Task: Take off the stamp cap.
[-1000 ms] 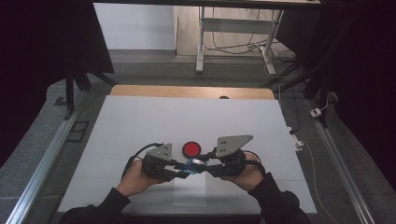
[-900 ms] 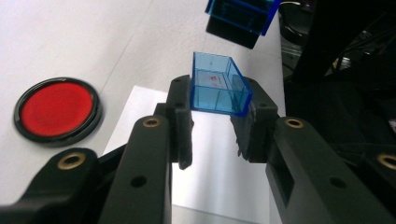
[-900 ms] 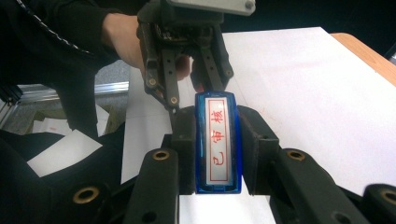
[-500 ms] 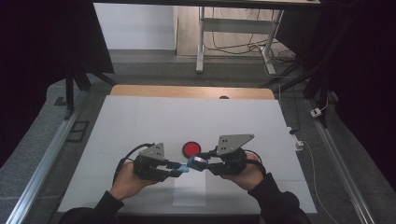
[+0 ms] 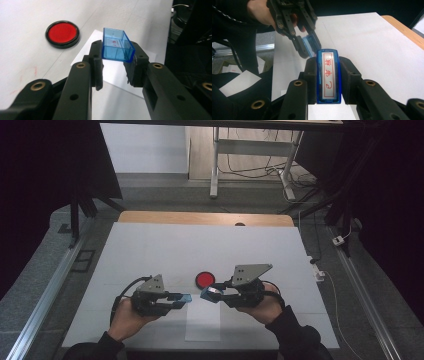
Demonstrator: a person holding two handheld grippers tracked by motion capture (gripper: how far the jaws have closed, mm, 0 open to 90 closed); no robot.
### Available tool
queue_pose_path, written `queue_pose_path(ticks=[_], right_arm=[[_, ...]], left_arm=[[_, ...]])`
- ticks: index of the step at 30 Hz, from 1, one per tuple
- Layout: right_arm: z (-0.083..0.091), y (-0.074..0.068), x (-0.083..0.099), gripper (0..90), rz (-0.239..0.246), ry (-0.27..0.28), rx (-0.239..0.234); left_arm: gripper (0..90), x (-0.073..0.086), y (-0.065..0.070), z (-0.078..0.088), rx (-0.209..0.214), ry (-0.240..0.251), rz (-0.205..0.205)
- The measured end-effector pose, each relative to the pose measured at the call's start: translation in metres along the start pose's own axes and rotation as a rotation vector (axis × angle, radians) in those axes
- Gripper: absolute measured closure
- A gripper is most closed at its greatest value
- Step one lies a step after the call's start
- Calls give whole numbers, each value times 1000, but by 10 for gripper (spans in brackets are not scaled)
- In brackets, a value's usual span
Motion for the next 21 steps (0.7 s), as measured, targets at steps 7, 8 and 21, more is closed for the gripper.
queue_pose_path(ticks=[7,8,21], right_arm=[[0,1,0,705,-11,-9,18],[0,1,0,705,-14,-10,19],[-1,3,2,704,-26,-21,38]], left_arm=[[685,17,3,14,-17,20,59],[685,20,3,16,-22,24,66],[683,48,8,35,-84,43,160]])
Point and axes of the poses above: each handheld gripper's, and its own axes: z roughly backward along the jaws, x roughly out of its underside, y roughly to its right, the point moved 3 cm from there along -z, roughly forward along the jaws, and after that the axes turned 12 degrees about -y, right-handed, at the moved point
